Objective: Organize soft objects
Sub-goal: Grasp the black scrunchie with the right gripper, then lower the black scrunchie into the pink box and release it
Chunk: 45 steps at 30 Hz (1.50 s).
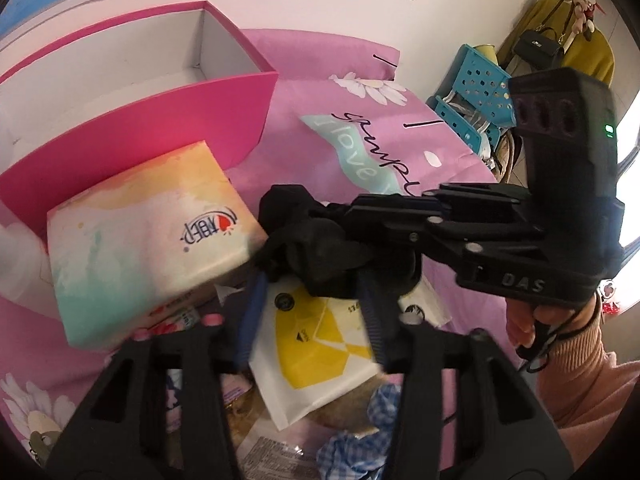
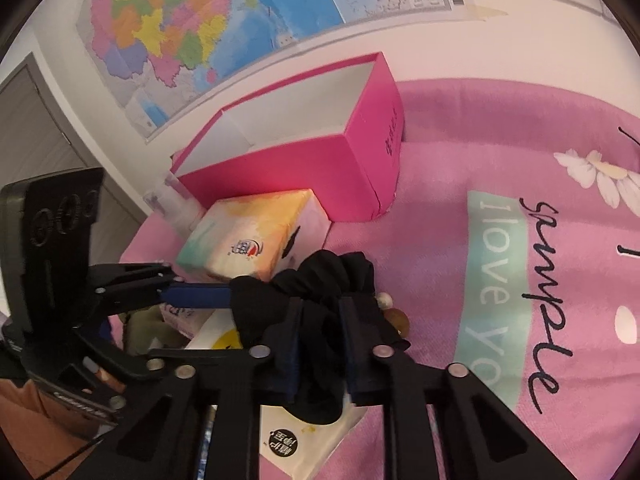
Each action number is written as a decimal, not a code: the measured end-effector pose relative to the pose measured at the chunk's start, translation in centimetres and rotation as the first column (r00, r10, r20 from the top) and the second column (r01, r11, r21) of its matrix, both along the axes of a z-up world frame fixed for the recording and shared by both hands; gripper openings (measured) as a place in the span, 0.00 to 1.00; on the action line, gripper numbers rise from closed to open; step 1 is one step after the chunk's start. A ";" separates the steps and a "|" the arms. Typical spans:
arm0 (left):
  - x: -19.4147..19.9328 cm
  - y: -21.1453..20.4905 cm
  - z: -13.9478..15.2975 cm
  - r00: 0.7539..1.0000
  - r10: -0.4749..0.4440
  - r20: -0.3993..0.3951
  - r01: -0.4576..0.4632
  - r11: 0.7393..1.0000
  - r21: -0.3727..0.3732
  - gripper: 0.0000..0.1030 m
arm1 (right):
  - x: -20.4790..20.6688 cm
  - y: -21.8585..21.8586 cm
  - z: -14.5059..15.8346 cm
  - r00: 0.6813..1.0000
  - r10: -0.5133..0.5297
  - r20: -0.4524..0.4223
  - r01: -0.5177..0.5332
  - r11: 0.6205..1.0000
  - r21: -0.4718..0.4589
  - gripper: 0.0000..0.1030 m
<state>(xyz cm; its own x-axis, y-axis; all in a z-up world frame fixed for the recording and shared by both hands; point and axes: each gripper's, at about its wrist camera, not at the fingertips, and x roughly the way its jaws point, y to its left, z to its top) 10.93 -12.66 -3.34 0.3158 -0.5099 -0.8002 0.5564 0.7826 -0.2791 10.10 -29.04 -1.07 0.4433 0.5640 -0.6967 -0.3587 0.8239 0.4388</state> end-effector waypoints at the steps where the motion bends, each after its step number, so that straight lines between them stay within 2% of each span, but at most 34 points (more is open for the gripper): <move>1: 0.1 -0.1 0.1 1.000 -0.001 -0.001 0.001 1.000 -0.009 0.35 | -0.1 0.0 0.2 1.000 -0.001 0.007 0.001 1.000 0.001 0.11; 2: 0.1 -0.1 0.3 1.000 0.000 0.000 0.000 1.000 -0.016 0.31 | -0.3 0.0 0.5 1.000 -0.002 0.014 0.002 1.000 0.004 0.10; 6: 0.1 0.1 1.4 1.000 -0.003 0.013 0.004 0.998 -0.058 0.28 | -0.6 -0.3 1.8 0.999 -0.016 0.050 0.015 1.000 0.022 0.09; 15: -0.5 1.6 5.9 0.994 0.018 0.104 -0.005 0.993 -0.119 0.27 | -0.8 -0.4 5.8 0.987 -0.022 0.157 0.013 0.998 0.063 0.08; 20: -0.2 2.4 8.5 0.983 0.049 0.180 -0.029 0.993 -0.115 0.27 | -0.2 0.4 8.4 0.973 -0.004 0.231 -0.013 0.997 0.070 0.08; 27: 2.4 3.5 10.9 0.958 0.115 0.261 -0.094 0.991 -0.092 0.27 | 2.2 2.6 12.0 0.942 0.033 0.335 -0.061 0.996 0.071 0.08; 32: 5.4 4.3 11.2 0.950 0.178 0.257 -0.166 0.984 -0.068 0.27 | 5.4 4.3 12.9 0.933 0.045 0.357 -0.070 0.996 0.058 0.08; 37: 8.2 4.2 10.0 0.946 0.213 0.243 -0.218 0.976 -0.010 0.27 | 8.6 6.0 12.2 0.932 0.056 0.358 -0.062 0.998 0.006 0.08; 45: 10.6 3.6 5.3 0.954 0.250 0.168 -0.274 0.952 0.137 0.26 | 12.0 8.5 7.9 0.934 0.084 0.348 -0.022 0.984 -0.178 0.08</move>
<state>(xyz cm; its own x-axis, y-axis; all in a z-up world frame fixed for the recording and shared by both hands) 21.52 -9.05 2.00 0.5413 -0.2655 -0.7978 0.3514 0.9334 -0.0722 22.09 -20.59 6.80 0.6503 0.4812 -0.5879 -0.5096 0.8502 0.1323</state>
